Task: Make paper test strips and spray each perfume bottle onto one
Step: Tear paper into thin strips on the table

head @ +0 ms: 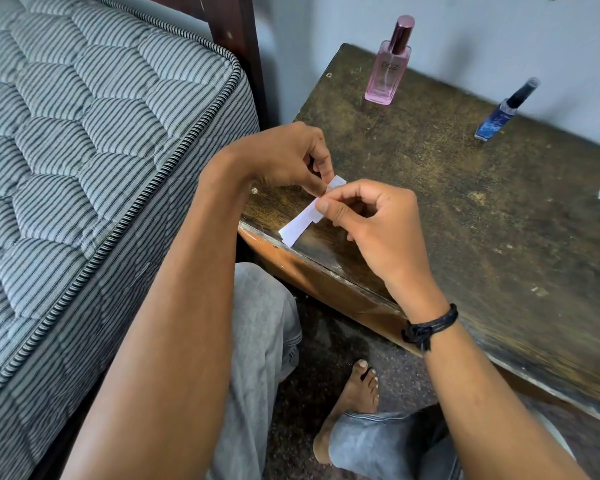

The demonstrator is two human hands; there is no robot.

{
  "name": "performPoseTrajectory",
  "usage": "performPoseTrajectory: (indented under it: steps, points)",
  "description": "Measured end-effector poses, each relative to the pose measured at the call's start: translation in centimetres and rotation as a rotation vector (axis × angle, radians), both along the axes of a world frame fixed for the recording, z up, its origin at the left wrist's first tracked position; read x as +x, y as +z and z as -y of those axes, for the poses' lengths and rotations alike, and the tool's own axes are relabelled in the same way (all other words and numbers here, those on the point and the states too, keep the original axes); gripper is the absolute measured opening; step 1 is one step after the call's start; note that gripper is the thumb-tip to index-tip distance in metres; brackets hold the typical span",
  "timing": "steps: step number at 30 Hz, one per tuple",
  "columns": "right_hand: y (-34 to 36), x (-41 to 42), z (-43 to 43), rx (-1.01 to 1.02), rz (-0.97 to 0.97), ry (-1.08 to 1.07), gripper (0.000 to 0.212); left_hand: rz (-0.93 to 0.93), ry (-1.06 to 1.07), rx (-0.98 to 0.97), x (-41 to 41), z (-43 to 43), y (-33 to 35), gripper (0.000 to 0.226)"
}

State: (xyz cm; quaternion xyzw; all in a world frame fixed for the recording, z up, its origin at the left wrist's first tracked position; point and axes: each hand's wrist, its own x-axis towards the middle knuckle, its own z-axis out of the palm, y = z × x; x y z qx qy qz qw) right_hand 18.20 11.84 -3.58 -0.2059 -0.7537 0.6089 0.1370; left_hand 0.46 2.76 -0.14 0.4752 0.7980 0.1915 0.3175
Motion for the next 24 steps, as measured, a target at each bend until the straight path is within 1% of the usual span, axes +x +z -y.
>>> performPoseTrajectory:
  steps: [4, 8, 11, 16, 20, 24]
  points:
    - [0.2, 0.0, -0.2, -0.06, -0.016, 0.003, 0.012, 0.037, 0.0, 0.009, 0.0, 0.2, 0.1, 0.021]
    - [0.3, 0.1, -0.3, -0.126, -0.016, 0.009, 0.007, 0.075, 0.008, 0.024, -0.2, 0.5, 0.1, 0.026]
    - [0.4, 0.1, -0.4, -0.16, -0.012, -0.004, 0.008, 0.16, 0.063, 0.066, -0.5, 1.2, 0.2, 0.031]
    - [0.4, 0.0, -0.3, -0.176, -0.009, -0.021, 0.009, 0.249, 0.106, 0.098, -0.9, 2.6, 0.6, 0.049]
    - [0.5, 0.1, -0.4, -0.189, -0.03, -0.061, 0.008, 0.227, 0.075, 0.082, -0.7, 2.6, 0.6, 0.063]
    - [0.7, 0.1, -0.6, -0.183, -0.065, -0.108, 0.008, 0.096, 0.031, 0.087, -0.3, 1.7, 0.7, 0.062]
